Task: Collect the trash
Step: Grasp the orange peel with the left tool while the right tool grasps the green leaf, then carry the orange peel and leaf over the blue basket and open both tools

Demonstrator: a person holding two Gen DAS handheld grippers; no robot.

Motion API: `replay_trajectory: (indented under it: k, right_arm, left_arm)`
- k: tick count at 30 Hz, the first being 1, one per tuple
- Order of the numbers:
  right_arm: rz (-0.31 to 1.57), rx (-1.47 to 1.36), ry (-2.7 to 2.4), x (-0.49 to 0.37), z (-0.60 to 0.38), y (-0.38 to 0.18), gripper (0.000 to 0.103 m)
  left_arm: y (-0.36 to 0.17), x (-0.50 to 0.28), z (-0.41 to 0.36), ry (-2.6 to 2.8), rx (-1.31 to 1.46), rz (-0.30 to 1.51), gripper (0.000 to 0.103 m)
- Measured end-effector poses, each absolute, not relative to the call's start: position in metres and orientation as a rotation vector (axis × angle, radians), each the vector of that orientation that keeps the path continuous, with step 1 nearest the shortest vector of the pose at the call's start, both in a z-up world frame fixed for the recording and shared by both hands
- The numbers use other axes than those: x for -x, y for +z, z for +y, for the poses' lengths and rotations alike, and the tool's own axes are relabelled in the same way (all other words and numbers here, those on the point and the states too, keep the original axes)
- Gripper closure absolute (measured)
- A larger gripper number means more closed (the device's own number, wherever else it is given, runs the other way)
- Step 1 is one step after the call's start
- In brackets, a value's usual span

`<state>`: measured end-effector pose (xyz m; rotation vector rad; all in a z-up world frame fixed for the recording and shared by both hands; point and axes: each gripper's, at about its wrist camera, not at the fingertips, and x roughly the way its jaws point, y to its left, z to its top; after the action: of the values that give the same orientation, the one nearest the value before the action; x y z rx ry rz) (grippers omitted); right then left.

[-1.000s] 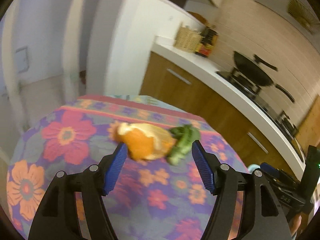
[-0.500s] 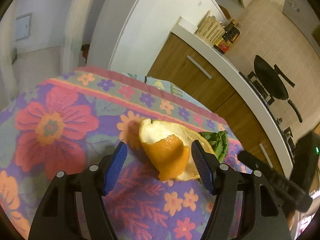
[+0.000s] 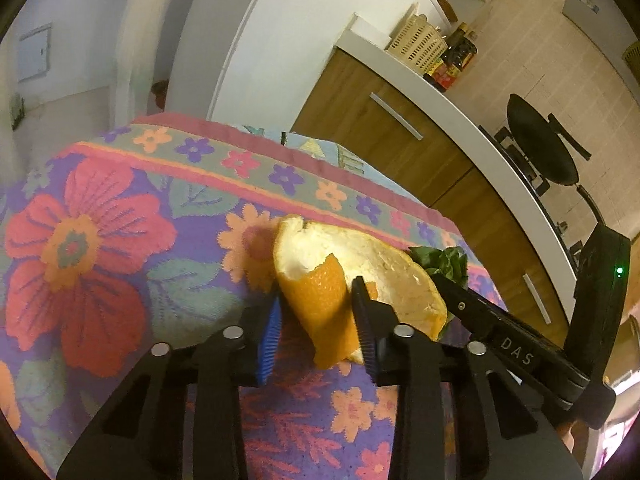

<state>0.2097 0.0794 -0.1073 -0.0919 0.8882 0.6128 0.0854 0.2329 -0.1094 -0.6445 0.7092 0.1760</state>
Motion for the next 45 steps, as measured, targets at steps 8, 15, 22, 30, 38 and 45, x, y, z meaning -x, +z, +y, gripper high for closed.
replay_trajectory:
  k: [8, 15, 22, 30, 38, 45]
  right_arm:
    - [0.876, 0.029, 0.679, -0.208, 0.068, -0.103, 0.079]
    - [0.791, -0.014, 0.712, -0.198, 0.053, -0.092, 0.081]
    - [0.654, -0.016, 0.625, -0.178, 0.007, -0.064, 0.081]
    - [0.557, -0.134, 0.532, -0.142, -0.108, -0.027, 0.081]
    - [0.489, -0.157, 0.398, -0.117, -0.213, -0.009, 0.081]
    - [0.563, -0.188, 0.284, -0.111, -0.296, -0.032, 0.081]
  left_arm:
    - [-0.102, -0.073, 0.230, 0.169, 0.628, 0.644, 0.089]
    - [-0.088, -0.053, 0.229, 0.100, 0.663, 0.565, 0.091]
    - [-0.053, -0.042, 0.189, 0.041, 0.515, 0.522, 0.091]
    - [-0.016, -0.045, 0.102, -0.078, 0.358, 0.520, 0.091]
    - [0.010, -0.057, 0.013, -0.198, 0.229, 0.545, 0.091]
    - [0.016, -0.068, -0.057, -0.308, 0.163, 0.562, 0.091]
